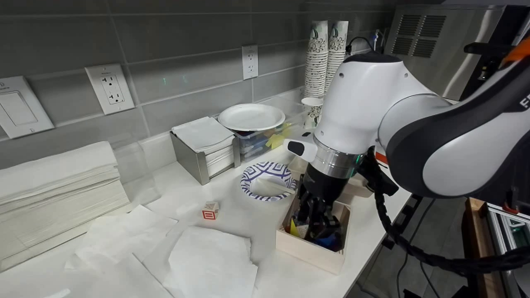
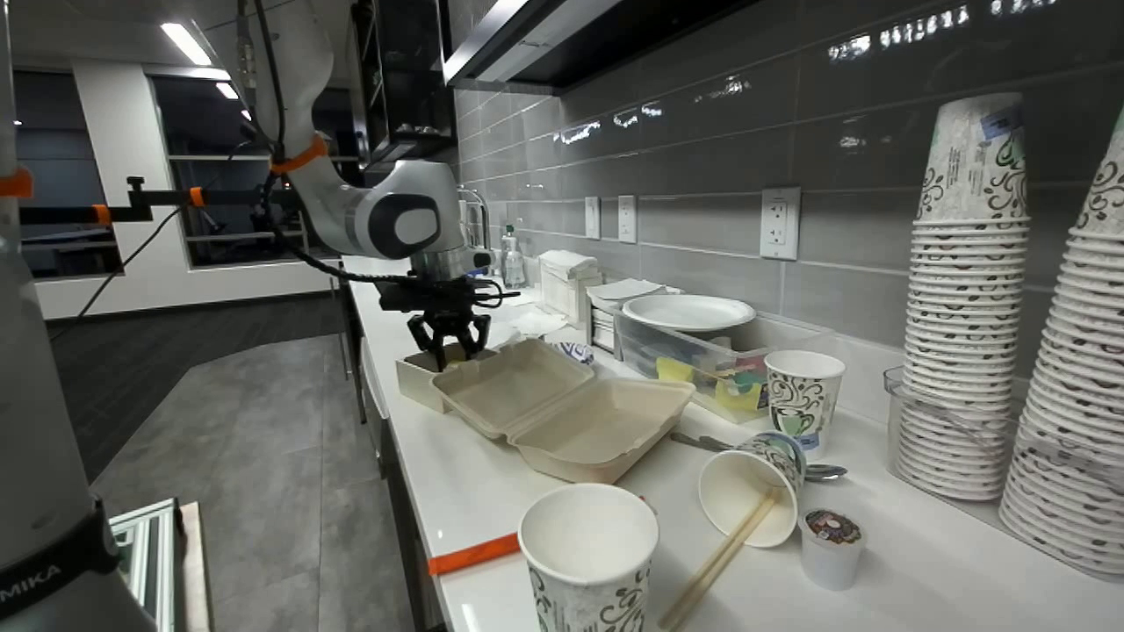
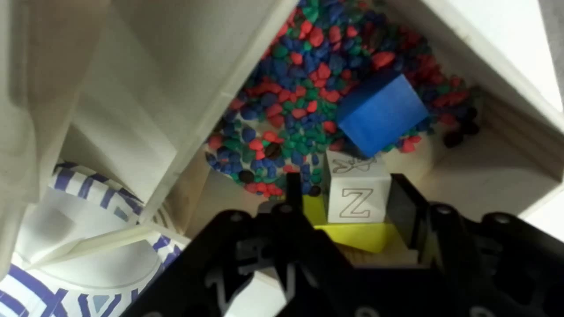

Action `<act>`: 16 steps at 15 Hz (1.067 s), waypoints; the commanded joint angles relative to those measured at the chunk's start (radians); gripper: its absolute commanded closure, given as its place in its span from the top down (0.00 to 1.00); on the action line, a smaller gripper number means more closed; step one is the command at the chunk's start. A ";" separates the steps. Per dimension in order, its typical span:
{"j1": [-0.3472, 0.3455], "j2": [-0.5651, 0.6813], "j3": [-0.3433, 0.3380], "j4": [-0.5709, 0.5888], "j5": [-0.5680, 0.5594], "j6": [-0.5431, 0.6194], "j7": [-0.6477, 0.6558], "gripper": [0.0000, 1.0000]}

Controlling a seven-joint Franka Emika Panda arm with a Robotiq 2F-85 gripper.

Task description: Remove the block from the box and place it on top of the other block

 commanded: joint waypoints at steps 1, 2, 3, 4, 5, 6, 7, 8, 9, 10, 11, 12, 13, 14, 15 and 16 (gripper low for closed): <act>-0.012 0.004 0.018 0.003 -0.038 -0.011 0.036 0.21; -0.015 -0.009 0.023 0.000 -0.030 -0.026 0.028 0.14; -0.014 -0.019 0.022 -0.002 -0.037 -0.037 0.032 0.09; -0.015 -0.059 0.024 -0.012 -0.030 -0.076 0.039 0.09; -0.013 -0.096 0.022 -0.017 -0.029 -0.128 0.058 0.09; -0.010 -0.150 0.012 -0.028 -0.045 -0.188 0.099 0.09; -0.011 -0.186 0.005 -0.025 -0.056 -0.240 0.128 0.09; -0.015 -0.228 0.000 -0.017 -0.054 -0.310 0.141 0.09; -0.015 -0.260 -0.003 0.000 -0.019 -0.396 0.117 0.09; -0.014 -0.285 -0.011 0.020 -0.002 -0.458 0.105 0.09; -0.012 -0.303 -0.019 0.045 0.006 -0.509 0.105 0.09; -0.006 -0.308 -0.027 0.082 0.033 -0.558 0.105 0.09; -0.004 -0.313 -0.031 0.109 0.039 -0.594 0.113 0.09; -0.001 -0.299 -0.030 0.146 0.043 -0.615 0.121 0.09; 0.001 -0.287 -0.029 0.179 0.053 -0.633 0.124 0.09; 0.006 -0.264 -0.023 0.214 0.063 -0.635 0.128 0.09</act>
